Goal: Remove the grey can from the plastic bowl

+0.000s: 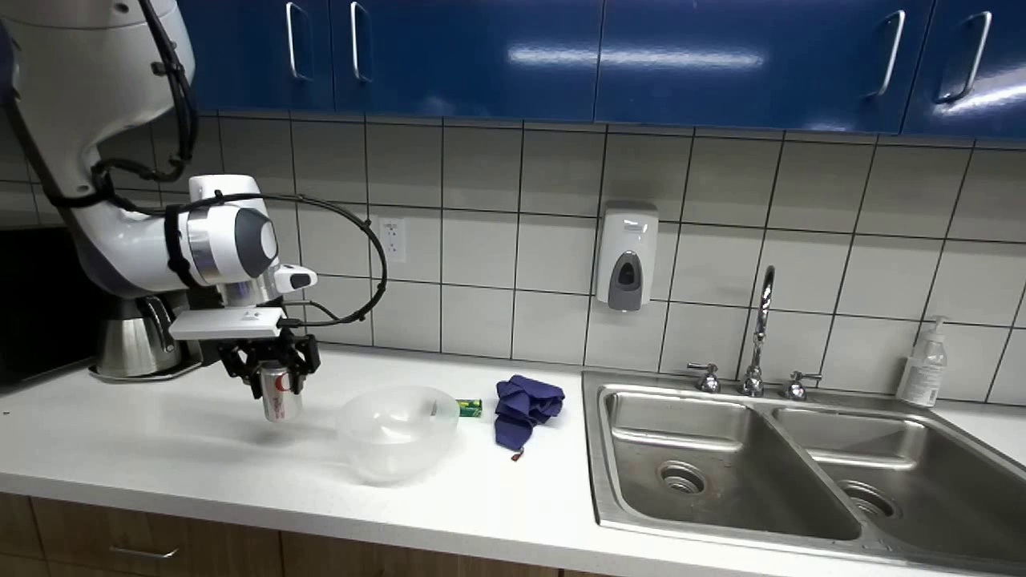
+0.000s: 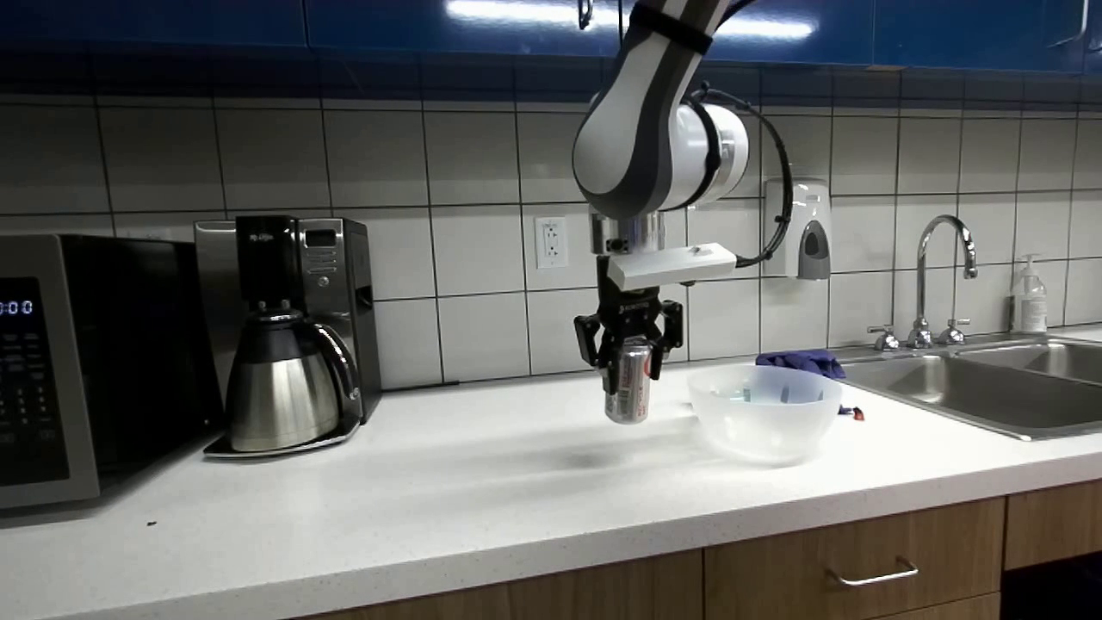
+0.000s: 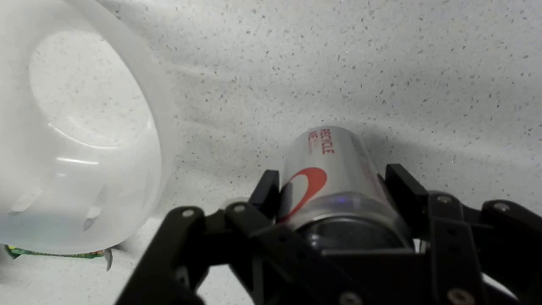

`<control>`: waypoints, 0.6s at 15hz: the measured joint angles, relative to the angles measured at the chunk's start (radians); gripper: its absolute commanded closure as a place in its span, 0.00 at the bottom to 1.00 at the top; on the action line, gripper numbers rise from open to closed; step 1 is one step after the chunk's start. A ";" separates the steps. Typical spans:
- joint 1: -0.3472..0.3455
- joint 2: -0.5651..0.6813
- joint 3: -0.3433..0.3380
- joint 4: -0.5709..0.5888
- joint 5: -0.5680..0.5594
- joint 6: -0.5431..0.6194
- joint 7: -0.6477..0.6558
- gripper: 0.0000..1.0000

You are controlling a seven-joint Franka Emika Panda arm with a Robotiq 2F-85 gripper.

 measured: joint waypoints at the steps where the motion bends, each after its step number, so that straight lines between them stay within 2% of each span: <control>1: 0.004 0.015 0.000 0.005 0.000 0.000 0.000 0.58; 9: 0.030 0.092 -0.005 0.032 0.000 0.000 -0.001 0.58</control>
